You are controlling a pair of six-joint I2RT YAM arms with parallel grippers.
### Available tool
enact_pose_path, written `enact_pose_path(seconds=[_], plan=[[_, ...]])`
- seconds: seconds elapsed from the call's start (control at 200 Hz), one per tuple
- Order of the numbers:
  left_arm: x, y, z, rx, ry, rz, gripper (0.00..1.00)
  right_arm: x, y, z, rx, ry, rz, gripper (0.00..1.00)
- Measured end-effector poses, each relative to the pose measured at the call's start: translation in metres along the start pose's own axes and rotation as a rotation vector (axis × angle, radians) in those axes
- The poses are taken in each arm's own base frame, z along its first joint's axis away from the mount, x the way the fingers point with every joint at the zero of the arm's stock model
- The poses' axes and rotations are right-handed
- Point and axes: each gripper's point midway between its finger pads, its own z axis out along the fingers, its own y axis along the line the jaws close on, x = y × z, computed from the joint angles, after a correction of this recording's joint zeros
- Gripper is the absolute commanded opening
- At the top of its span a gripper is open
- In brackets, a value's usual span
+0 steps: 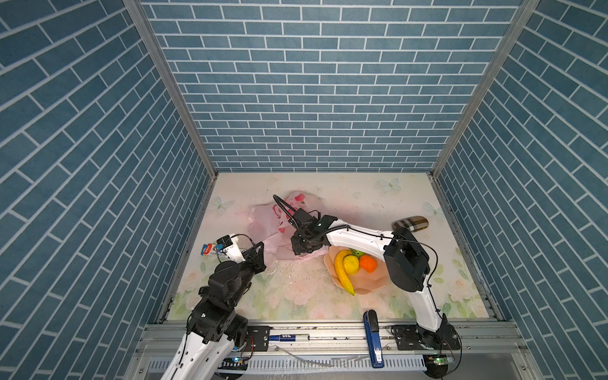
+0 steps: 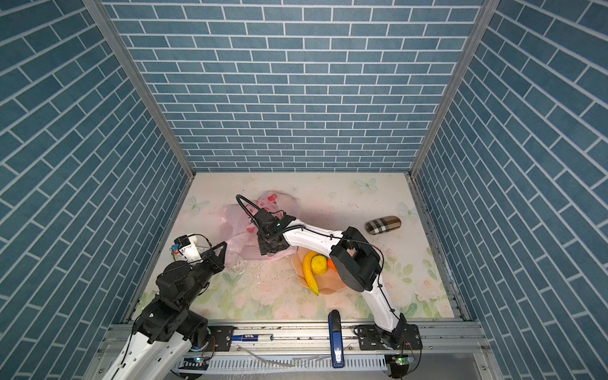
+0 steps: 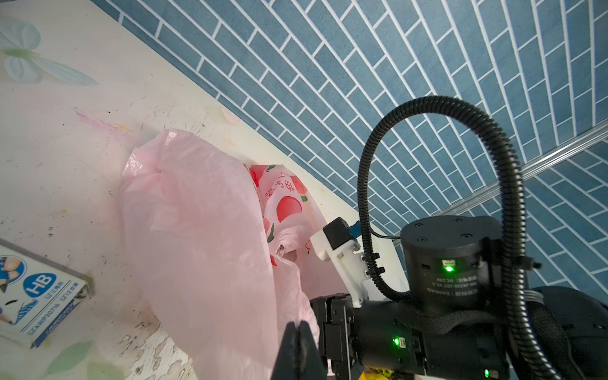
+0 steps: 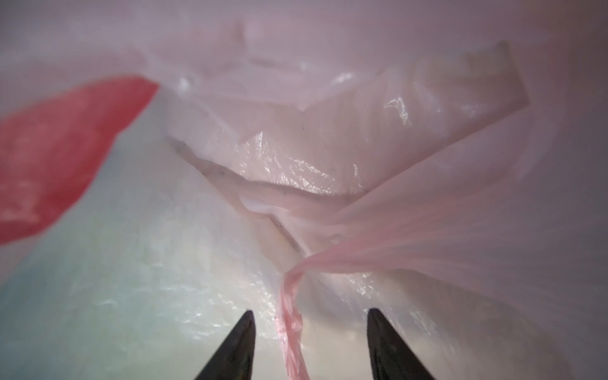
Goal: Take fruits out of the plastic bag
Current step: Shake the plastic bag at the middle-left of the table.
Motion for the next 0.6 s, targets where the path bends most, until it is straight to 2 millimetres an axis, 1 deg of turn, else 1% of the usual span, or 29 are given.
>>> enact_pose_path(seconds=[0.1,0.3,0.47,0.6], plan=[[0.001,0.001,-0.001,0.001,-0.001,-0.004,0.00,0.000,-0.002,0.010,0.007,0.004,0.014,0.56],[0.005,0.005,0.000,-0.006,0.006,-0.008,0.00,0.001,-0.013,0.033,0.033,0.021,0.054,0.54],[0.005,0.006,0.000,-0.009,0.010,-0.009,0.00,-0.007,-0.015,0.036,0.027,-0.001,0.084,0.44],[0.007,0.007,0.001,-0.013,0.013,-0.009,0.00,-0.016,-0.017,0.036,0.015,-0.027,0.099,0.33]])
